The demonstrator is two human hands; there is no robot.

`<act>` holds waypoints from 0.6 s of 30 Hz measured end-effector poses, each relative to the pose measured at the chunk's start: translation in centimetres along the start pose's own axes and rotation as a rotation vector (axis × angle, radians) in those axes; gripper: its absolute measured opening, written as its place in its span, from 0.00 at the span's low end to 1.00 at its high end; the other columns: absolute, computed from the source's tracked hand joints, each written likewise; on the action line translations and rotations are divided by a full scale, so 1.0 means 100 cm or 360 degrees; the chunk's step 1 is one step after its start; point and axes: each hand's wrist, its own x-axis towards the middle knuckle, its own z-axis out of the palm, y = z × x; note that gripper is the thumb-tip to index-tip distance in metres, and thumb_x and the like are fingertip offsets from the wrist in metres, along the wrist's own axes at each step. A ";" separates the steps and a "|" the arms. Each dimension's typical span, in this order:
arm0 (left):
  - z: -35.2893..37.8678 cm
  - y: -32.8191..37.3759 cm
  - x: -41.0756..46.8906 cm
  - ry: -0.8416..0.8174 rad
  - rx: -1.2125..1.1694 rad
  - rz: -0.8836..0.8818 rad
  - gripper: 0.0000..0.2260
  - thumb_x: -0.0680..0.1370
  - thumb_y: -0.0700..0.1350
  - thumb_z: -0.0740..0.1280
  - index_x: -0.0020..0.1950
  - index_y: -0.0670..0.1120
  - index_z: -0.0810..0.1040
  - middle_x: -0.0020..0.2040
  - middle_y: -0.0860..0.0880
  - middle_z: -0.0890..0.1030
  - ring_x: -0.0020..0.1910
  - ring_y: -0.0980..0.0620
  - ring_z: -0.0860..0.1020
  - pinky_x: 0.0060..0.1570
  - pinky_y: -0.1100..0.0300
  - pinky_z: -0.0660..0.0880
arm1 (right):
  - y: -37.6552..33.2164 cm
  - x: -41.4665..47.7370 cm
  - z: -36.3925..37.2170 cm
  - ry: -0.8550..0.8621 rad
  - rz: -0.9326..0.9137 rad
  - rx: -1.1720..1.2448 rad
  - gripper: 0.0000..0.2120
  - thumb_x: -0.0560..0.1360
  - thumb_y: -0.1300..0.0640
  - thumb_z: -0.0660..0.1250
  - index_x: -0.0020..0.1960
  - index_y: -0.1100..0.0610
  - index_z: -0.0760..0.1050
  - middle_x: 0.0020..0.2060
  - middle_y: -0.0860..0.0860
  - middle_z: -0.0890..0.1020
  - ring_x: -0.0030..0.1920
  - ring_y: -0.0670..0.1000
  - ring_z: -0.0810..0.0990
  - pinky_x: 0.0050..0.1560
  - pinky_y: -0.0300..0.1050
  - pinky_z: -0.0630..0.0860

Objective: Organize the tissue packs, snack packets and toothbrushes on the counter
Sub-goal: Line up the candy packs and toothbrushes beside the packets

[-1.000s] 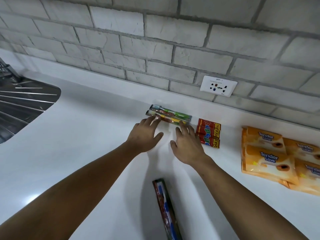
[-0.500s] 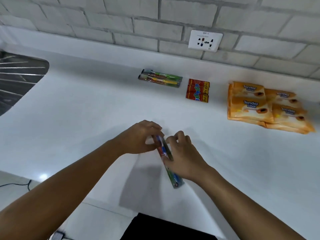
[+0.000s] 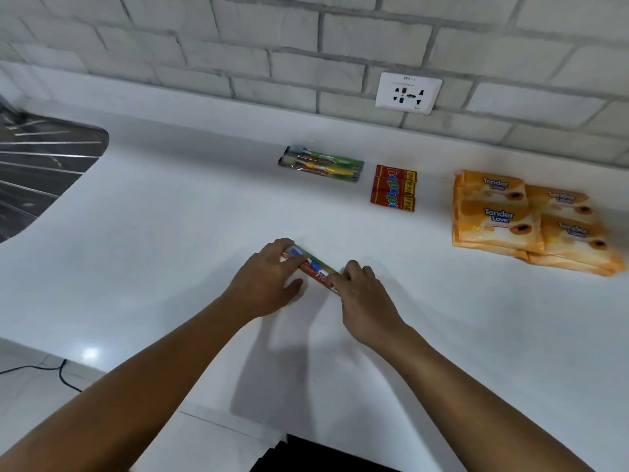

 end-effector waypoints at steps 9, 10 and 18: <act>-0.006 -0.026 0.052 -0.0098 0.0239 -0.0458 0.25 0.86 0.55 0.58 0.81 0.46 0.66 0.79 0.40 0.62 0.69 0.43 0.74 0.67 0.47 0.75 | 0.005 0.078 -0.009 0.0188 0.0004 -0.0095 0.20 0.79 0.54 0.67 0.70 0.58 0.75 0.63 0.55 0.73 0.58 0.54 0.72 0.50 0.48 0.77; -0.007 -0.031 0.060 -0.0107 0.0255 -0.0463 0.25 0.86 0.55 0.57 0.81 0.46 0.65 0.79 0.40 0.62 0.70 0.42 0.73 0.67 0.46 0.75 | 0.007 0.086 -0.010 0.0193 0.0002 -0.0119 0.20 0.79 0.54 0.66 0.70 0.58 0.75 0.64 0.55 0.73 0.59 0.54 0.72 0.51 0.48 0.77; 0.001 -0.052 0.117 -0.0158 0.0259 -0.0599 0.25 0.86 0.56 0.54 0.81 0.48 0.62 0.76 0.42 0.66 0.69 0.43 0.73 0.66 0.46 0.75 | 0.023 0.138 -0.021 0.0174 0.0074 -0.0182 0.23 0.80 0.51 0.65 0.73 0.58 0.72 0.72 0.53 0.69 0.65 0.54 0.71 0.57 0.49 0.74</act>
